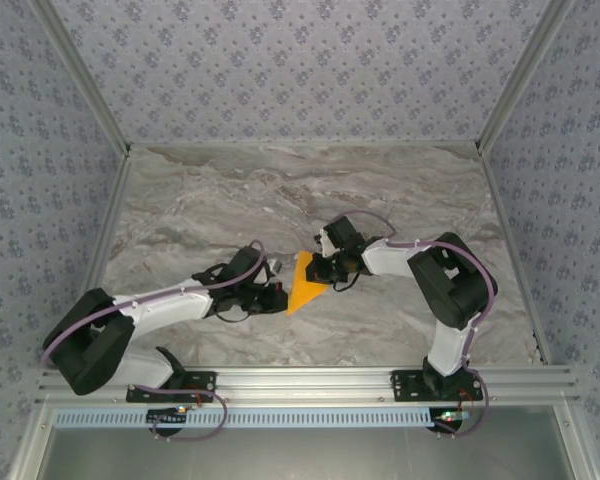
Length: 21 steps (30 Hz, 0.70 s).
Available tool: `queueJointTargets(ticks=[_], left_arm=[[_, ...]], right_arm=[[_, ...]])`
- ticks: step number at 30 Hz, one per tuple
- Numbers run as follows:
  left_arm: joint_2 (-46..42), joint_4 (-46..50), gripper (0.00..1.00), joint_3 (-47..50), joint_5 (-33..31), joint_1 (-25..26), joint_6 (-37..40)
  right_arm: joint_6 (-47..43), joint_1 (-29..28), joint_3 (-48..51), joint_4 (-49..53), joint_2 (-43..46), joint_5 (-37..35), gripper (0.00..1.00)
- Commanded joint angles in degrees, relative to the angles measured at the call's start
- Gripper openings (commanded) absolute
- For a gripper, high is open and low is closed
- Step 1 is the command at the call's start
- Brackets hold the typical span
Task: Fold a paper plane with a square sheet of paper (pick it up from the middle)
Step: Fourth fold the wing at the center of the table.
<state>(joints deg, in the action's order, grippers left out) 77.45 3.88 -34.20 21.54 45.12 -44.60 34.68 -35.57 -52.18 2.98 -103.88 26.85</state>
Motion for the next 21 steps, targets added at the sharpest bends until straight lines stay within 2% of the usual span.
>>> queueJointTargets(ticks=[1, 10, 21], left_arm=[[2.6, -3.1, 0.03, -2.5, -1.0, 0.3, 0.0], [13.4, -9.8, 0.02, -5.1, 0.3, 0.5, -1.5], [17.3, -10.4, 0.02, -9.4, 0.1, -0.4, 1.5]], right_arm=[[-0.8, -0.1, 0.6, 4.7, -3.3, -3.5, 0.06], [-0.7, -0.4, 0.6, 4.5, -3.5, -3.4, 0.06], [-0.4, -0.5, 1.2, 4.4, -3.5, -3.6, 0.06]])
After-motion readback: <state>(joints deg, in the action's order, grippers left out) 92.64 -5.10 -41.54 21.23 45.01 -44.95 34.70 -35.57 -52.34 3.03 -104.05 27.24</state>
